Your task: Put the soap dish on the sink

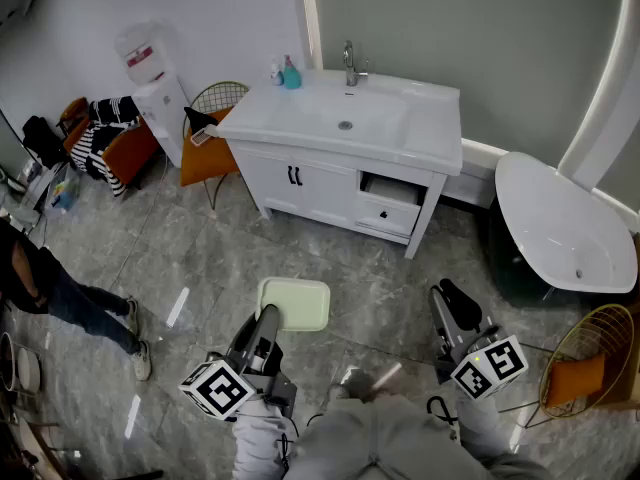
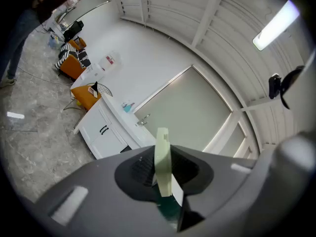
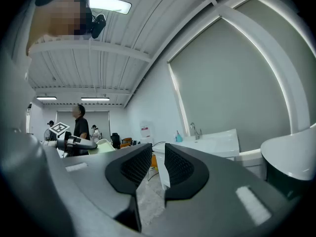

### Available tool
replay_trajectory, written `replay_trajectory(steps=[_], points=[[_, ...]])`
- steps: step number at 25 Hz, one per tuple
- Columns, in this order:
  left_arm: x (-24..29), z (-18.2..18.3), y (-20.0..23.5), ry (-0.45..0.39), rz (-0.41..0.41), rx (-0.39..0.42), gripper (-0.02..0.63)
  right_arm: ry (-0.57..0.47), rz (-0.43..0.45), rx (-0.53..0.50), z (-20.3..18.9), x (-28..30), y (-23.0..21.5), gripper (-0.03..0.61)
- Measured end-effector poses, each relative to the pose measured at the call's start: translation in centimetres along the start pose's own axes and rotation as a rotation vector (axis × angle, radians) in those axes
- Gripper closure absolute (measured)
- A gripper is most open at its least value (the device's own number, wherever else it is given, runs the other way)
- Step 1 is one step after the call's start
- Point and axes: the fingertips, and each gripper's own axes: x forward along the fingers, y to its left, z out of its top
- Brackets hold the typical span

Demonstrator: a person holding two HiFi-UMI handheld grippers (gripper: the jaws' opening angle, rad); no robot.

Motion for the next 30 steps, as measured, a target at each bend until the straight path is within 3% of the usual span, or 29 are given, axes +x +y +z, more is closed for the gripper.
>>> replay_trajectory(steps=[17,21,30], points=[[0.0,0.6,0.9,-0.002,-0.002,-0.004,0.491,0.021,0.027,0.014,-0.8,1.0,0.9,0.505],[0.1,1.0,1.6,-0.001,-0.004,-0.014,0.491,0.050,0.021,0.002,-1.3,2.0,1.5,0.390],[0.2,3.6,5.0,0.007,-0.019,-0.025,0.491,0.056,0.006,-0.011,-2.4,5.7,3.9,0.377]])
